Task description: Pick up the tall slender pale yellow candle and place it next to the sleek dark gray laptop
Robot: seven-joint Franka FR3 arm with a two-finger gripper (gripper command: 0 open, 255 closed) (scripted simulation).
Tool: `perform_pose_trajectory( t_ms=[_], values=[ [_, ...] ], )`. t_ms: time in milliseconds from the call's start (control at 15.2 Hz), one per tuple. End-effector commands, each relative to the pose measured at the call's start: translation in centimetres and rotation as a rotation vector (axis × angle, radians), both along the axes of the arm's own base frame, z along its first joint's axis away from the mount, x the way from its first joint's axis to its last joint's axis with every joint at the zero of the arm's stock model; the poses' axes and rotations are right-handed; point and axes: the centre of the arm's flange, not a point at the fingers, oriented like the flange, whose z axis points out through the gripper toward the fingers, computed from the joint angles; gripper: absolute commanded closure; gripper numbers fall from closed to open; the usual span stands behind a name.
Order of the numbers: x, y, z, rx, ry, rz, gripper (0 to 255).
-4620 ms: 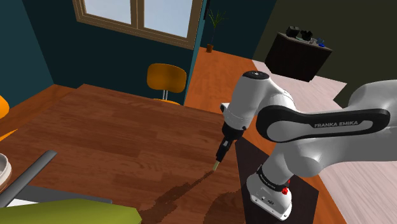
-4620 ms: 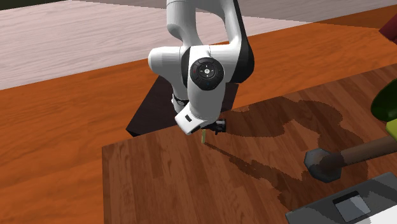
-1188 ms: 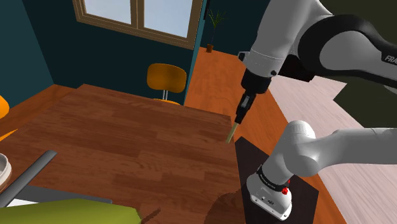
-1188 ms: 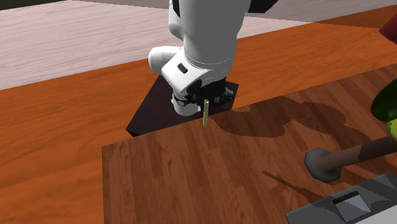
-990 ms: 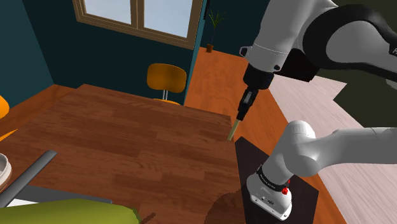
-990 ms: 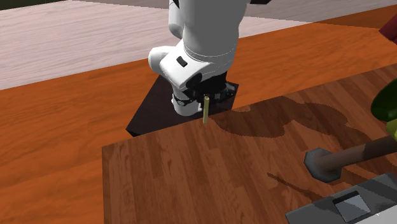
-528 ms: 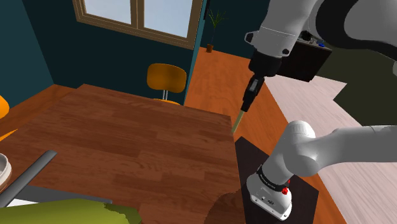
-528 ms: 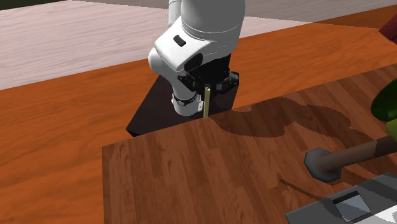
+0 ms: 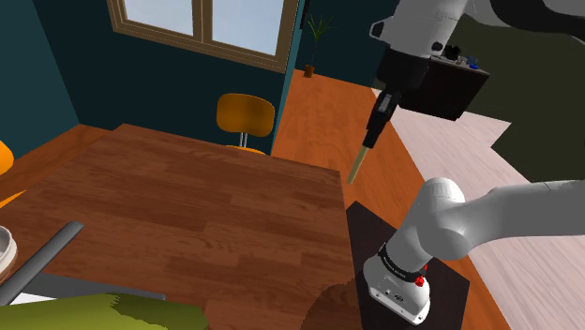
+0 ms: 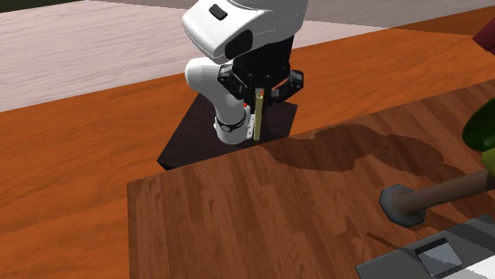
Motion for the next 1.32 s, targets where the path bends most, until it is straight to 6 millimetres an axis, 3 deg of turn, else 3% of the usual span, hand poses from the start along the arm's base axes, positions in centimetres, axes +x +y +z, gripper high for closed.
perform_pose_trajectory(
  t_ms=[0,264,1254],
  values=[
    [0.0,0.0,1.1,0.0,0.0,0.0,255],
    [0.0,0.0,3.0,0.0,0.0,0.0,255],
    [3.3,19.6,3.5,0.0,0.0,0.0,255]
  ],
)
